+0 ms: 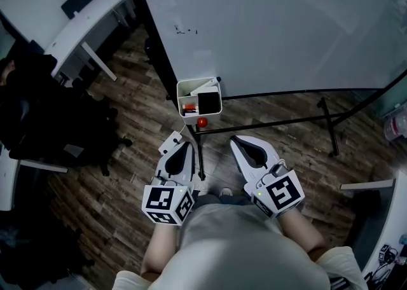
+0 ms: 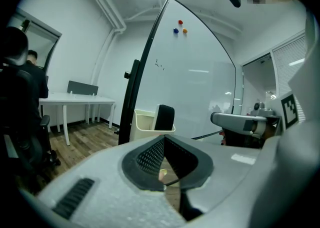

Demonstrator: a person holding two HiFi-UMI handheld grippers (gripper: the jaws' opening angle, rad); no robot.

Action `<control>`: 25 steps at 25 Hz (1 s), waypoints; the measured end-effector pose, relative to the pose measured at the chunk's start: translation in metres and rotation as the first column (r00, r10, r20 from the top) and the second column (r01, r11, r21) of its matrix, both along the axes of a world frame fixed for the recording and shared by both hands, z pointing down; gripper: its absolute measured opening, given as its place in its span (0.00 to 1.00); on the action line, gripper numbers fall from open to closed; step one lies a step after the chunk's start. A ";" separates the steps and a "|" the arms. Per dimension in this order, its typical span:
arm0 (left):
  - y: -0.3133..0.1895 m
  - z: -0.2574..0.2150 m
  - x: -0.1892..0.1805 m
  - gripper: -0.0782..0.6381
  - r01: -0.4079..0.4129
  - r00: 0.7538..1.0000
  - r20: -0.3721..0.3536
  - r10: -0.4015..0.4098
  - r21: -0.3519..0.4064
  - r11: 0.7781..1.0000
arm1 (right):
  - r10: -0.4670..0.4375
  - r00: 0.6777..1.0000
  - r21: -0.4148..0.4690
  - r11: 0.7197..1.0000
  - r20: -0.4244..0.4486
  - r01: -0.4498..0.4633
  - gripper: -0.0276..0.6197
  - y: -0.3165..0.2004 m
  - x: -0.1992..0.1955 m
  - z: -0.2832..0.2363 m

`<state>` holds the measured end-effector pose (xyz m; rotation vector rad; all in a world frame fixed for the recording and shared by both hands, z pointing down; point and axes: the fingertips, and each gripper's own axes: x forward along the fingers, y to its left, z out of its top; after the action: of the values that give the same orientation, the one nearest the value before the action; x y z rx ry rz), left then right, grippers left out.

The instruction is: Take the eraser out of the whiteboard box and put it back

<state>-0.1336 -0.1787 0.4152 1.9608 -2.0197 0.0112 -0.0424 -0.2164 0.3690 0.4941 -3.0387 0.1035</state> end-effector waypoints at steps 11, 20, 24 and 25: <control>0.000 0.002 -0.001 0.11 0.024 1.000 0.003 -0.024 -0.010 1.000 | -0.029 0.999 0.011 1.000 0.022 0.029 0.05 -0.005 -0.008 -0.007; -0.006 0.005 -0.004 0.11 0.035 0.999 -0.009 -0.036 -0.017 0.999 | -0.034 0.999 0.019 0.999 0.015 0.034 0.05 -0.016 -0.021 -0.003; -0.010 0.007 -0.008 0.11 0.036 0.999 -0.017 -0.036 -0.019 0.999 | -0.039 0.999 0.026 0.999 0.007 0.039 0.05 -0.028 -0.027 -0.003; -0.012 0.008 -0.008 0.11 0.035 0.999 -0.019 -0.035 -0.019 0.999 | -0.046 0.999 0.024 0.999 0.007 0.045 0.06 -0.030 -0.029 -0.003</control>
<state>-0.1421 -0.1904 0.4232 1.9070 -2.0342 0.0035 -0.0712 -0.2467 0.3662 0.4267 -3.0598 0.0678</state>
